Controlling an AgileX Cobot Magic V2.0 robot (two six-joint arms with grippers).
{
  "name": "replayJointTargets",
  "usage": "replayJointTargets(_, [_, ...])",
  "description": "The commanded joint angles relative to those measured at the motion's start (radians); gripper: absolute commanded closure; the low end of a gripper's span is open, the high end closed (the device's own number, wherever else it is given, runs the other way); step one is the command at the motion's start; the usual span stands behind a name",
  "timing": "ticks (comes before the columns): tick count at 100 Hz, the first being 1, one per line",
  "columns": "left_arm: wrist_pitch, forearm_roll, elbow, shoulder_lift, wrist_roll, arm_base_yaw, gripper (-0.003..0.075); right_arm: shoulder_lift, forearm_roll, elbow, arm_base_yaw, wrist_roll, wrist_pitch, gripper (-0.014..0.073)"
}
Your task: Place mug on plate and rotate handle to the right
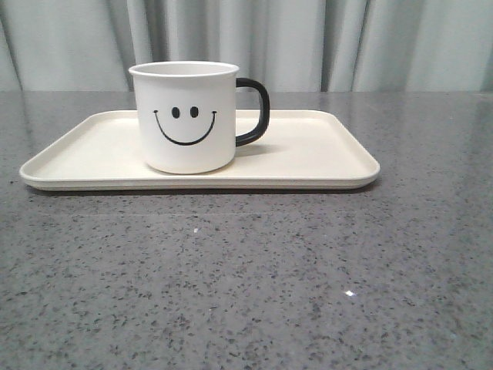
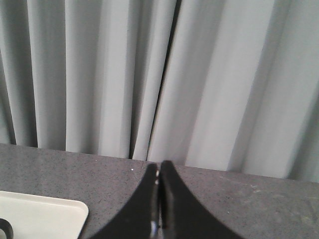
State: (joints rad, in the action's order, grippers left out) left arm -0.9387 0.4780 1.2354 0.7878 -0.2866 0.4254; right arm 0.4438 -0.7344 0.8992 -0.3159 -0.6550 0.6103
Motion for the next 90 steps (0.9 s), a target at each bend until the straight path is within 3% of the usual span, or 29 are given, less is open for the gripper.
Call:
replayJointTargets(1, [0.319,-0.069,-0.093,-0.071,-0.006,-0.078,0.0740,0.008,-0.014,0.021,-0.006,0.002,-0.075,0.0705])
replayJointTargets(24, [0.972,-0.151,-0.640,-0.324,-0.006,-0.218,0.0740,0.008,-0.014,0.021,-0.006,0.002,-0.075,0.0705])
replayJointTargets(38, [1.211,-0.151,-0.940,-0.483,-0.006,-0.233,0.0740,0.008,-0.014,0.021,-0.006,0.002,-0.075,0.0705])
replayJointTargets(51, [1.271,-0.151,-1.118,-0.612,-0.006,-0.246,0.0740,0.008,-0.014,0.021,-0.006,0.002,-0.075,0.0705])
replayJointTargets(65, [1.270,-0.175,-1.203,-0.733,-0.009,-0.282,0.0740,0.008,-0.014,0.021,-0.006,0.002,-0.075,0.0705])
replayJointTargets(90, [1.114,-0.218,-1.227,-0.807,-0.009,-0.359,0.0740,0.008,-0.014,0.021,-0.006,0.002,-0.075,0.0705])
